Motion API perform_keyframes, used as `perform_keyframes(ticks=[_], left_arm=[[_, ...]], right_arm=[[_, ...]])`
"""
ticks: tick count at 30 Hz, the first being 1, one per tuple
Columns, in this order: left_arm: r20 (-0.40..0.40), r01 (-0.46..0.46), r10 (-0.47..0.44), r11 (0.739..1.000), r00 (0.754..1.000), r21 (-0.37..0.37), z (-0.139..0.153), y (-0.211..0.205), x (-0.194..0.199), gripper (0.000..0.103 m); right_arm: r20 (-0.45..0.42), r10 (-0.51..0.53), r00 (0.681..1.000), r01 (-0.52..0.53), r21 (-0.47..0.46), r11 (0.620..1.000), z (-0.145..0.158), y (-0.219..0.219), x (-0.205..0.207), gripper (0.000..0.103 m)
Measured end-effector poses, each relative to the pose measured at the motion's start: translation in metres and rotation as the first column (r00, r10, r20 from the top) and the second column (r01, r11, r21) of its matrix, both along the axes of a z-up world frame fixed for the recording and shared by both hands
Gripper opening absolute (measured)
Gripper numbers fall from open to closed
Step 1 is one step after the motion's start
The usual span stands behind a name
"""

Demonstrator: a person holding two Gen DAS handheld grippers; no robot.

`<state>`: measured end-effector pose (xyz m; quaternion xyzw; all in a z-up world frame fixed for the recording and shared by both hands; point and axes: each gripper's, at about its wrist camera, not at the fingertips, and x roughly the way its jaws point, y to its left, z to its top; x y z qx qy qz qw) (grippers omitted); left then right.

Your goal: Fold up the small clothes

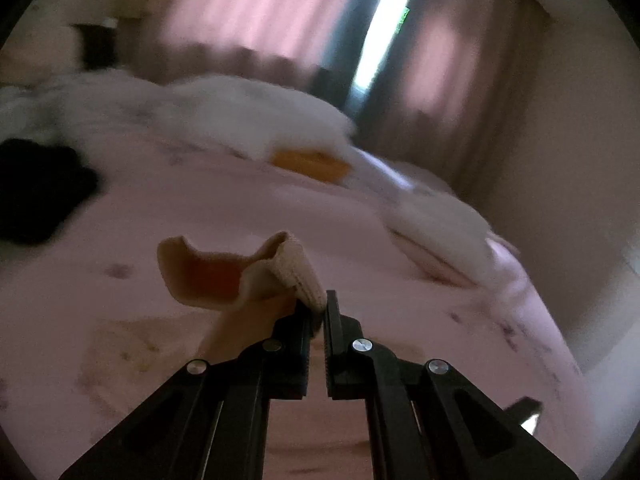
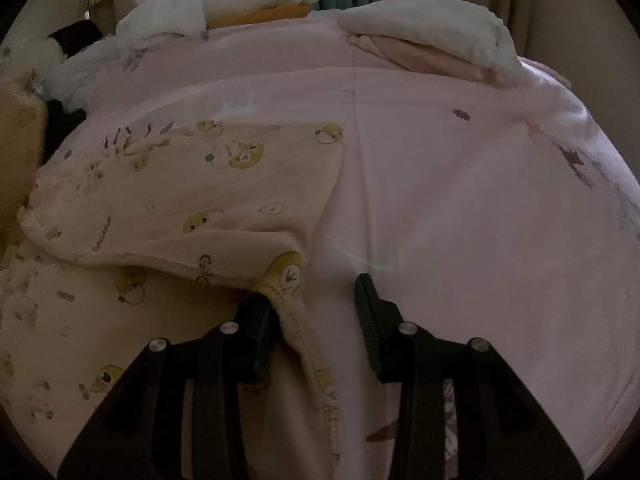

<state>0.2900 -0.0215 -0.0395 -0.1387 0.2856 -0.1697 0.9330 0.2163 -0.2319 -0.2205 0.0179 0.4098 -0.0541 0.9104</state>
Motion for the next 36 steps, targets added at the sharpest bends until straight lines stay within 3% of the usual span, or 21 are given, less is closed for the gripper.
perform_keyframes(ticks=[3,6,9,11,13,14,15,17,18,21,24,25,27,30,31,33,34,36], left_arm=[[-0.105,0.131,-0.14,0.988,0.985,-0.085,-0.036,-0.059,0.021,0.003],[-0.189,0.198,-0.2,0.98,0.961,-0.031,-0.075,-0.101,0.029,0.003],[-0.27,0.235,-0.229,0.972,0.935,-0.014,-0.102,-0.117,0.031,0.003],[-0.362,0.233,-0.24,0.97,0.9,-0.064,-0.115,-0.114,0.039,0.005],[-0.432,0.28,-0.314,0.949,0.846,-0.142,-0.119,-0.112,0.043,0.012],[-0.429,0.288,-0.323,0.946,0.843,-0.148,-0.115,-0.111,0.037,0.013],[-0.412,0.286,-0.318,0.948,0.854,-0.14,-0.107,-0.106,0.035,0.015],[-0.362,0.299,-0.329,0.944,0.872,-0.139,-0.087,-0.096,0.026,0.038],[-0.337,0.317,-0.351,0.936,0.874,-0.155,-0.076,-0.095,0.019,0.042],[-0.246,0.348,-0.395,0.912,0.885,-0.215,-0.045,-0.075,0.0,0.043],[-0.212,0.267,-0.302,0.947,0.929,-0.179,-0.036,-0.05,-0.005,0.05],[-0.225,0.204,-0.227,0.971,0.948,-0.123,-0.039,-0.037,-0.005,0.05],[-0.26,0.123,-0.127,0.992,0.957,-0.032,-0.054,-0.023,-0.002,0.05],[-0.386,-0.013,0.034,0.998,0.922,0.058,-0.096,0.015,0.004,0.05],[-0.423,-0.057,0.069,0.998,0.903,0.04,-0.113,0.035,0.002,0.05],[-0.443,-0.079,0.065,0.997,0.894,-0.013,-0.13,0.059,-0.01,0.05],[-0.446,-0.079,0.05,0.996,0.894,-0.046,-0.137,0.067,-0.014,0.05],[-0.398,-0.045,0.016,0.997,0.917,-0.065,-0.143,0.068,-0.021,0.047]], right_arm=[[0.003,0.0,1.0,0.0,-0.003,1.0,0.0,0.001,0.0,0.038],[0.008,-0.002,1.0,0.002,0.006,1.0,0.0,0.0,-0.001,0.038],[0.012,-0.003,1.0,0.002,0.037,0.999,0.0,-0.005,-0.001,0.039],[0.015,-0.003,1.0,0.002,0.056,0.998,0.0,-0.007,-0.002,0.039],[0.018,-0.004,1.0,0.003,0.07,0.998,0.0,-0.009,-0.002,0.039],[0.018,-0.004,1.0,0.003,0.071,0.997,0.0,-0.009,-0.002,0.039],[0.017,-0.004,1.0,0.002,0.072,0.997,0.0,-0.009,-0.002,0.039],[0.017,-0.004,1.0,0.003,0.074,0.997,0.0,-0.009,-0.001,0.039],[0.017,-0.004,1.0,0.003,0.075,0.997,0.0,-0.009,-0.001,0.039],[0.017,-0.004,1.0,0.003,0.072,0.997,0.001,-0.008,-0.002,0.039],[0.016,-0.004,1.0,0.003,0.072,0.997,0.001,-0.007,-0.002,0.039],[0.015,-0.004,1.0,0.003,0.073,0.997,0.001,-0.007,-0.002,0.039],[0.014,-0.004,1.0,0.003,0.069,0.998,0.001,-0.007,-0.002,0.039],[0.014,-0.003,1.0,0.002,0.068,0.998,0.001,-0.008,-0.003,0.039],[0.013,-0.003,1.0,0.002,0.066,0.998,0.001,-0.007,-0.002,0.039],[0.011,-0.003,1.0,0.002,0.061,0.998,0.0,-0.006,-0.001,0.04],[0.011,-0.002,1.0,0.002,0.059,0.998,0.0,-0.007,-0.001,0.04],[0.01,-0.002,1.0,0.002,0.058,0.998,0.0,-0.007,0.0,0.04]])
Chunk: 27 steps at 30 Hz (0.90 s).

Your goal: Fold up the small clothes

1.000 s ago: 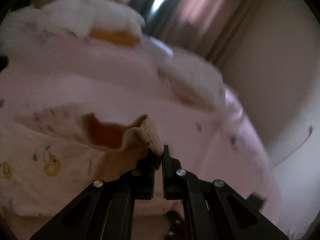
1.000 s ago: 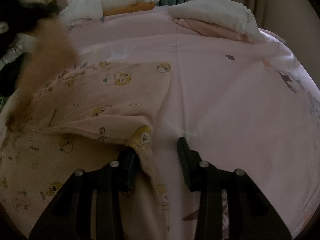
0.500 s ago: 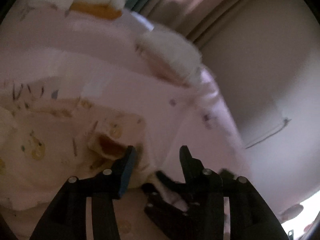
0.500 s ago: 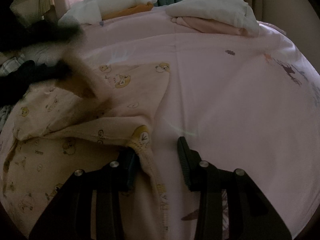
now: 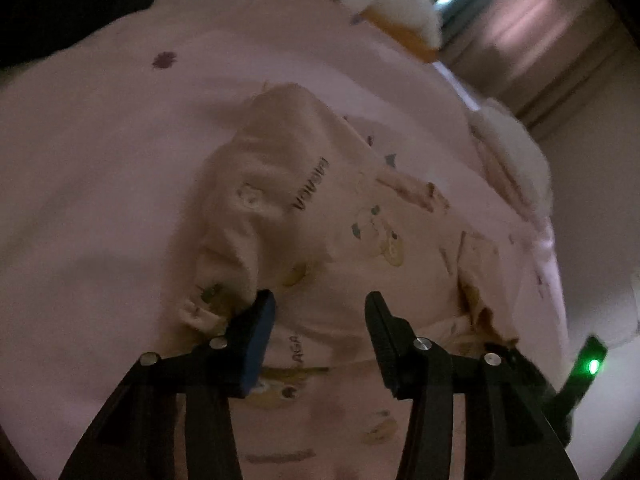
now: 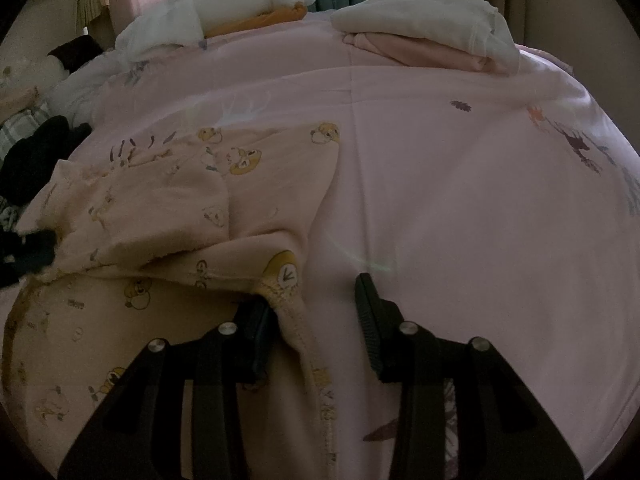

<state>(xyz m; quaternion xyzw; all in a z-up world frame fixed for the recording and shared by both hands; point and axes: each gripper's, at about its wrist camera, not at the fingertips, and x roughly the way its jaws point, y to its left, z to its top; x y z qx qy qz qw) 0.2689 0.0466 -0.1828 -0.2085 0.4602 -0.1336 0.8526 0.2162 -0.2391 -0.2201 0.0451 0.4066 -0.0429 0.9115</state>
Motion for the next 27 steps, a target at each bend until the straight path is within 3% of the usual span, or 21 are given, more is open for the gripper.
perform_keyframes(ticks=[4,5,6,8,10,11,13,14,15,16,17,19,21,23,25,27], left_arm=[[0.042,-0.027,0.023,0.995,0.999,0.095,-0.007,0.009,-0.004,0.011],[0.03,-0.046,0.044,0.997,0.999,0.056,-0.012,0.016,-0.002,0.007],[0.004,-0.061,0.061,0.998,0.998,-0.029,-0.017,0.029,0.001,0.007],[-0.081,-0.111,0.097,0.975,0.992,-0.192,-0.023,0.05,0.011,0.007],[-0.14,-0.193,0.161,0.945,0.977,-0.264,-0.019,0.062,0.015,0.007],[-0.125,-0.217,0.19,0.94,0.974,-0.262,-0.013,0.064,0.014,0.007],[-0.052,-0.225,0.219,0.957,0.974,-0.182,0.002,0.059,0.017,0.007],[-0.005,-0.243,0.243,0.968,0.97,-0.061,0.009,0.05,0.021,0.007],[0.035,-0.28,0.278,0.956,0.96,0.085,0.011,0.04,0.026,0.007],[0.078,-0.347,0.34,0.893,0.937,0.286,0.009,0.033,0.029,0.013],[0.081,-0.384,0.385,0.833,0.919,0.397,0.001,0.032,0.032,0.016],[0.109,-0.395,0.385,0.827,0.916,0.4,-0.008,0.035,0.027,0.018],[0.114,-0.391,0.374,0.863,0.92,0.321,-0.007,0.043,0.02,0.026],[0.102,-0.395,0.381,0.884,0.919,0.25,-0.012,0.055,0.015,0.027],[0.107,-0.4,0.386,0.893,0.916,0.205,-0.013,0.066,0.008,0.027],[0.11,-0.399,0.383,0.891,0.917,0.218,-0.015,0.062,0.01,0.027]], right_arm=[[-0.002,0.0,1.0,0.0,-0.007,1.0,0.001,0.0,0.0,0.04],[-0.002,0.0,1.0,0.0,-0.009,1.0,0.001,-0.001,0.0,0.04],[-0.003,0.0,1.0,0.0,-0.01,1.0,0.001,-0.001,0.001,0.04],[-0.003,0.0,1.0,0.0,-0.008,1.0,0.001,-0.001,0.001,0.04],[-0.004,0.0,1.0,0.0,-0.011,1.0,0.001,-0.001,0.0,0.04],[-0.004,0.0,1.0,0.0,-0.012,1.0,0.001,-0.001,0.0,0.04],[-0.005,0.0,1.0,0.0,-0.014,1.0,0.001,-0.001,0.0,0.04],[-0.005,0.0,1.0,0.0,-0.015,1.0,0.001,-0.001,0.001,0.04],[-0.005,0.0,1.0,0.0,-0.015,1.0,0.001,-0.001,0.001,0.04],[-0.005,0.0,1.0,0.0,-0.014,1.0,0.001,-0.001,0.001,0.04],[-0.005,0.0,1.0,0.0,-0.013,1.0,0.001,-0.001,0.001,0.04],[-0.006,0.0,1.0,0.0,-0.014,1.0,0.002,-0.001,0.001,0.04],[-0.006,0.0,1.0,0.0,-0.014,1.0,0.002,-0.001,0.001,0.04],[-0.008,-0.001,1.0,0.0,-0.03,1.0,0.002,0.002,0.002,0.04],[-0.011,-0.002,1.0,0.002,-0.067,0.998,0.004,0.007,0.002,0.04],[-0.024,0.002,1.0,-0.005,-0.107,0.994,0.01,0.012,0.002,0.04]])
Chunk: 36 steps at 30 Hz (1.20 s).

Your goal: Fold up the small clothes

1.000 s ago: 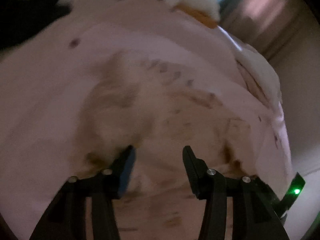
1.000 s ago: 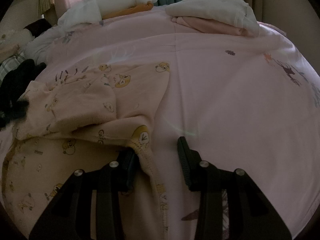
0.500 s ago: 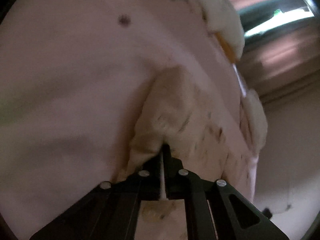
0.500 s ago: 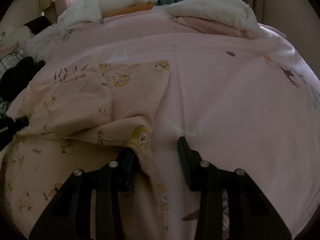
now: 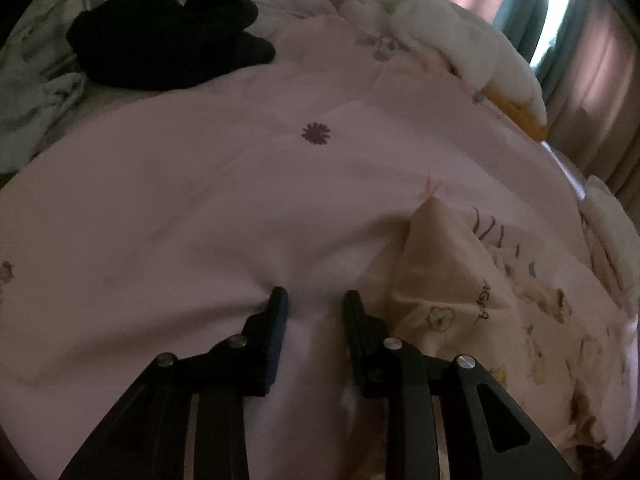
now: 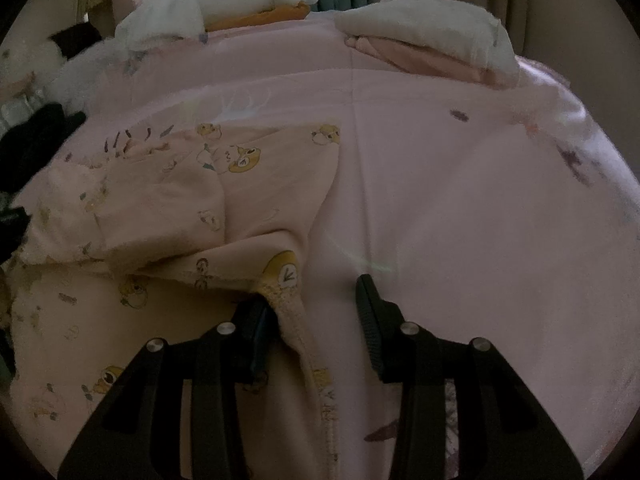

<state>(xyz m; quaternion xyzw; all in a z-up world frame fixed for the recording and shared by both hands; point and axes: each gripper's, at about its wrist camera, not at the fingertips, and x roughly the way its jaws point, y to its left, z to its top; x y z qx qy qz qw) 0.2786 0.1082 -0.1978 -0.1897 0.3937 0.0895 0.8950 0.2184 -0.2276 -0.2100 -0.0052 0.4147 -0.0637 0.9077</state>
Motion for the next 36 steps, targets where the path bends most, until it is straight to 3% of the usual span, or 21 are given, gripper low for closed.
perform_keyframes(ticks=[2,5,7,8,9,13,14,16,17,18,19,21,24,25,29,30,32,33,35,36], left_arm=[[-0.009,0.001,0.0,1.0,1.0,0.03,0.002,-0.006,0.003,0.027],[-0.014,0.001,0.0,0.998,1.0,0.056,0.004,-0.011,0.008,0.027],[-0.009,-0.001,0.001,0.999,1.0,0.04,0.004,-0.005,0.007,0.027],[-0.007,-0.003,0.003,0.999,1.0,0.032,0.003,-0.004,0.01,0.025],[-0.004,-0.008,0.008,1.0,1.0,0.024,0.002,-0.004,0.01,0.024],[0.007,-0.009,0.009,1.0,1.0,-0.004,0.002,0.001,0.007,0.024],[0.01,-0.01,0.01,1.0,1.0,-0.01,0.003,0.001,0.006,0.024],[0.02,-0.01,0.011,0.999,1.0,-0.035,0.002,0.005,0.005,0.024],[0.023,-0.009,0.01,0.999,1.0,-0.044,0.001,0.006,0.004,0.024],[0.026,-0.009,0.01,0.999,1.0,-0.052,0.0,0.007,0.003,0.024],[0.028,-0.009,0.01,0.998,1.0,-0.055,0.0,0.008,0.003,0.024],[0.028,-0.008,0.01,0.998,1.0,-0.057,0.001,0.008,0.003,0.024],[0.027,-0.008,0.01,0.999,1.0,-0.054,0.0,0.008,0.004,0.024],[0.027,-0.008,0.01,0.999,1.0,-0.052,0.0,0.008,0.004,0.024],[0.025,-0.008,0.009,0.999,1.0,-0.044,0.0,0.008,0.005,0.024],[0.023,-0.007,0.008,0.999,1.0,-0.035,0.0,0.007,0.005,0.024],[0.017,-0.006,0.007,1.0,1.0,-0.021,0.0,0.005,0.006,0.024],[0.016,-0.006,0.006,1.0,1.0,-0.015,0.001,0.005,0.006,0.024],[0.017,-0.007,0.007,1.0,1.0,-0.017,0.001,0.006,0.005,0.024],[0.019,-0.007,0.007,1.0,1.0,-0.021,0.001,0.007,0.004,0.024]], right_arm=[[0.017,0.002,1.0,-0.002,-0.019,1.0,0.014,0.002,-0.003,0.039],[0.118,0.04,0.992,-0.041,0.011,0.999,0.052,0.012,-0.016,0.043],[0.13,0.129,0.983,-0.125,-0.037,0.991,0.072,0.034,-0.016,0.055],[0.126,0.177,0.976,-0.17,-0.062,0.983,0.077,0.047,-0.014,0.069],[0.136,0.235,0.963,-0.225,-0.084,0.971,0.08,0.06,-0.013,0.074],[0.056,0.328,0.943,-0.31,-0.211,0.927,0.06,0.104,0.004,0.071],[0.033,0.336,0.941,-0.316,-0.267,0.91,0.051,0.112,0.009,0.067],[-0.057,0.278,0.959,-0.28,-0.354,0.892,0.029,0.116,0.026,0.05],[-0.111,0.27,0.956,-0.292,-0.345,0.892,0.02,0.113,0.034,0.034],[-0.136,0.279,0.951,-0.309,-0.311,0.899,0.013,0.108,0.039,0.009],[-0.125,0.272,0.954,-0.297,-0.285,0.911,0.013,0.1,0.044,0.002],[-0.07,0.176,0.982,-0.188,-0.252,0.949,0.024,0.078,0.055,0.002],[0.009,0.029,1.0,-0.029,-0.021,0.999,0.052,0.016,0.073,0.002],[0.011,-0.04,0.999,0.04,-0.003,0.999,0.056,-0.006,0.079,0.002],[-0.049,-0.214,0.976,0.196,-0.244,0.95,0.042,-0.044,0.087,0.006],[-0.049,-0.195,0.98,0.18,-0.213,0.96,0.043,-0.047,0.081,0.01],[-0.009,-0.072,0.997,0.072,-0.056,0.996,0.054,-0.042,0.064,0.009],[0.006,-0.012,1.0,0.012,-0.017,1.0,0.06,-0.032,0.058,0.015],[0.055,0.128,0.99,-0.127,-0.017,0.992,0.072,-0.001,0.046,0.047],[0.079,0.188,0.979,-0.186,-0.024,0.982,0.074,0.015,0.041,0.074]])
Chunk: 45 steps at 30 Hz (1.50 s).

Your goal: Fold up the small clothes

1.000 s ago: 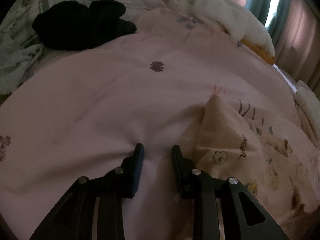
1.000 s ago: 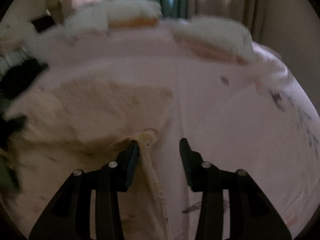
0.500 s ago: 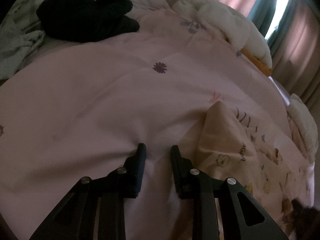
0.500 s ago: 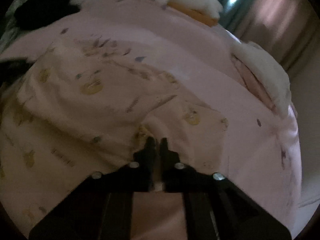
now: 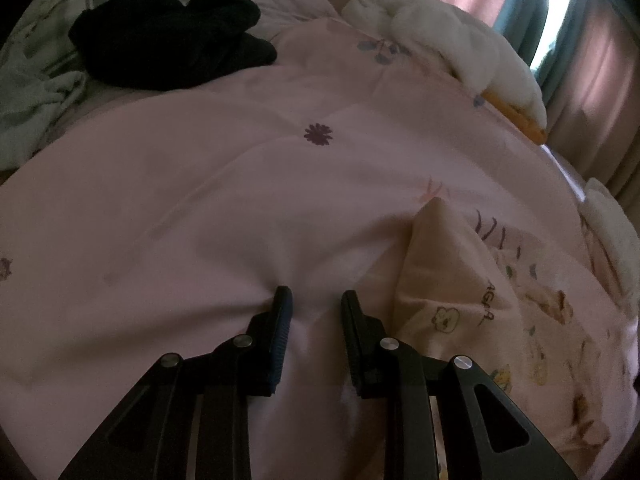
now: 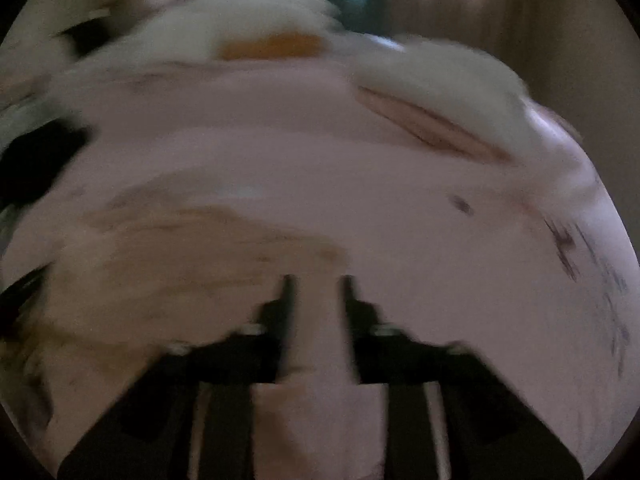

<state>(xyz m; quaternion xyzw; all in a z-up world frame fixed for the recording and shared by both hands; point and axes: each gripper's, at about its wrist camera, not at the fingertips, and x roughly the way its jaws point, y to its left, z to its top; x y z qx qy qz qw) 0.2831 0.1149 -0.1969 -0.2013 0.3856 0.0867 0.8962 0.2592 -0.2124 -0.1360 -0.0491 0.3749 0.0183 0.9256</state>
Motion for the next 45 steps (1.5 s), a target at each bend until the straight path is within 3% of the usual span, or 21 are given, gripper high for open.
perform_keyframes(ticks=[1,5,7,8,9,11,15,18,19,22,25,29,32,34,37,38,39,41,43,45], left_arm=[[0.002,0.0,0.0,1.0,1.0,-0.006,0.0,0.001,-0.001,0.024],[0.004,0.0,0.0,1.0,1.0,-0.012,-0.001,0.002,-0.002,0.024],[0.004,0.0,0.0,1.0,1.0,-0.013,-0.001,0.002,-0.002,0.024],[0.005,0.0,0.0,1.0,1.0,-0.014,-0.001,0.002,-0.002,0.024],[0.005,-0.001,0.001,1.0,1.0,-0.016,-0.001,0.002,-0.002,0.024],[0.008,-0.001,0.001,1.0,1.0,-0.023,-0.001,0.003,-0.002,0.024],[0.008,0.0,0.0,1.0,1.0,-0.023,-0.001,0.003,-0.002,0.024],[0.008,0.0,0.0,1.0,1.0,-0.024,-0.001,0.003,-0.002,0.024],[0.008,0.0,0.0,1.0,1.0,-0.023,-0.001,0.003,-0.002,0.024],[0.008,0.0,0.0,1.0,1.0,-0.022,-0.001,0.003,-0.002,0.024],[0.009,0.0,0.001,1.0,1.0,-0.024,-0.002,0.003,-0.002,0.024],[0.009,-0.001,0.001,1.0,1.0,-0.023,-0.002,0.003,-0.002,0.024],[0.009,-0.001,0.001,1.0,1.0,-0.025,-0.002,0.003,-0.002,0.024],[0.009,-0.001,0.001,1.0,1.0,-0.026,-0.002,0.003,-0.002,0.024],[0.007,-0.001,0.001,1.0,1.0,-0.023,-0.001,0.002,-0.002,0.025],[0.006,0.0,0.001,1.0,1.0,-0.023,-0.002,0.003,-0.002,0.025],[0.002,0.002,-0.002,1.0,1.0,-0.02,-0.001,0.003,-0.002,0.025],[-0.018,0.018,-0.018,1.0,1.0,0.013,0.001,-0.001,-0.003,0.025],[-0.07,0.066,-0.059,0.992,0.996,0.108,0.005,-0.012,-0.006,0.025],[-0.14,0.181,-0.152,0.955,0.979,0.236,0.012,-0.028,-0.022,0.033]], right_arm=[[0.0,0.068,0.998,-0.068,0.015,0.998,-0.002,0.014,-0.003,0.08],[-0.084,0.133,0.988,-0.132,0.015,0.991,-0.028,0.045,0.008,0.067],[-0.148,0.105,0.983,-0.111,-0.029,0.993,-0.049,0.052,0.02,0.052],[-0.186,0.091,0.978,-0.098,-0.027,0.995,-0.058,0.05,0.024,0.033],[-0.206,0.096,0.974,-0.098,-0.002,0.995,-0.064,0.049,0.027,0.022],[-0.153,0.07,0.986,-0.071,-0.001,0.997,-0.06,0.044,0.028,0.01],[-0.077,-0.055,0.996,0.063,0.098,0.993,-0.032,0.011,0.031,0.009],[-0.058,-0.164,0.985,0.171,0.142,0.975,-0.014,-0.029,0.04,0.006],[-0.059,-0.199,0.978,0.205,0.124,0.971,-0.011,-0.041,0.045,0.0],[-0.076,-0.308,0.948,0.308,-0.021,0.951,-0.023,-0.066,0.058,0.002],[-0.148,-0.346,0.926,0.344,-0.039,0.938,-0.039,-0.085,0.057,0.006],[-0.082,-0.254,0.964,0.262,0.114,0.958,-0.016,-0.08,0.035,0.006],[-0.063,-0.113,0.992,0.122,0.166,0.979,-0.008,-0.047,0.028,0.006],[-0.106,-0.059,0.993,0.072,0.115,0.991,-0.024,-0.027,0.026,0.002],[-0.195,-0.124,0.973,0.124,-0.01,0.992,-0.073,-0.028,0.028,0.0],[-0.131,-0.117,0.985,0.121,0.026,0.992,-0.073,-0.032,0.02,0.0],[-0.128,-0.132,0.983,0.14,0.055,0.989,-0.071,-0.038,0.013,0.0],[-0.166,-0.2,0.966,0.211,0.052,0.976,-0.067,-0.047,0.005,0.0],[-0.205,-0.257,0.945,0.26,-0.01,0.966,-0.062,-0.056,-0.007,0.004],[-0.234,-0.261,0.937,0.269,0.004,0.963,-0.058,-0.066,-0.034,0.009]])
